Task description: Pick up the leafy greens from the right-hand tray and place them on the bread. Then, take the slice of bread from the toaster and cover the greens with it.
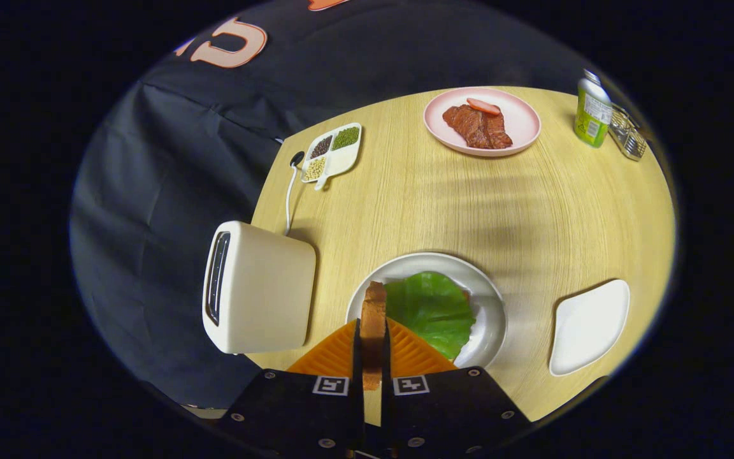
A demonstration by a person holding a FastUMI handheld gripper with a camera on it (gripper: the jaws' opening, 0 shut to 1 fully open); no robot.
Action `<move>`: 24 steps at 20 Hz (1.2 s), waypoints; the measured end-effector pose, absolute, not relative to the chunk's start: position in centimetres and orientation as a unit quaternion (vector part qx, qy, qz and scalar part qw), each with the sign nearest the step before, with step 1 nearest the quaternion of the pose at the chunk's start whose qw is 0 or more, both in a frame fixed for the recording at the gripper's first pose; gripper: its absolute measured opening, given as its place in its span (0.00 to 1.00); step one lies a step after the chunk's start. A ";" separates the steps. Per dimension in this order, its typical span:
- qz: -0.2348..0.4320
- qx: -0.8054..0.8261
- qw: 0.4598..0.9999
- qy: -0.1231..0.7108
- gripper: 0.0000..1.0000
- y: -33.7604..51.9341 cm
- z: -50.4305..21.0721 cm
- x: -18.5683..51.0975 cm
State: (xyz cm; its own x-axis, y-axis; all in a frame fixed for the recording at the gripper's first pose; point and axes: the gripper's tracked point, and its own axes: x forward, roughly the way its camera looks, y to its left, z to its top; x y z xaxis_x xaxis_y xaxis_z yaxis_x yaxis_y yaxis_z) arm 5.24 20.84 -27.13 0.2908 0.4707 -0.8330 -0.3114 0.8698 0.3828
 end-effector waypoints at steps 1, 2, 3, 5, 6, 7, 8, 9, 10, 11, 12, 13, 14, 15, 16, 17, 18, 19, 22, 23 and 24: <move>0.245 0.077 0.798 0.546 0.11 20.2 -27.6 5.5; 0.245 0.079 0.795 0.550 0.11 19.6 -28.0 5.7; 0.247 0.085 0.793 0.551 0.11 19.0 -28.3 5.9; 0.251 0.091 0.787 0.557 0.14 18.3 -28.9 5.9; 0.250 0.089 0.786 0.559 0.15 17.7 -29.2 6.0; 0.248 0.083 0.787 0.559 0.20 17.0 -29.5 6.1; 0.247 0.078 0.787 0.561 0.23 16.4 -29.8 6.2; 0.243 0.074 0.788 0.561 0.26 15.8 -30.0 6.4; 0.237 0.070 0.792 0.558 0.29 15.1 -30.1 6.7; 0.231 0.070 0.795 0.556 0.34 14.6 -30.1 6.9; 0.227 0.076 0.795 0.557 0.37 14.1 -29.8 7.0; 0.223 0.077 0.796 0.558 0.46 13.6 -29.7 6.8; 0.218 0.071 0.799 0.556 0.51 12.9 -29.5 7.0; 0.214 0.061 0.803 0.553 0.61 12.2 -29.2 7.0; 0.211 0.050 0.808 0.547 0.66 11.6 -28.6 7.1; 0.209 0.043 0.813 0.541 0.72 11.1 -27.7 7.1; 0.207 0.042 0.818 0.535 0.75 10.8 -26.7 7.0; 0.205 0.043 0.825 0.526 0.82 10.5 -25.4 7.0; 0.182 0.037 0.858 0.480 0.96 8.7 -20.7 7.1; 0.173 0.033 0.871 0.459 0.99 8.0 -18.9 7.3; 0.162 0.030 0.885 0.435 0.99 7.2 -17.0 7.4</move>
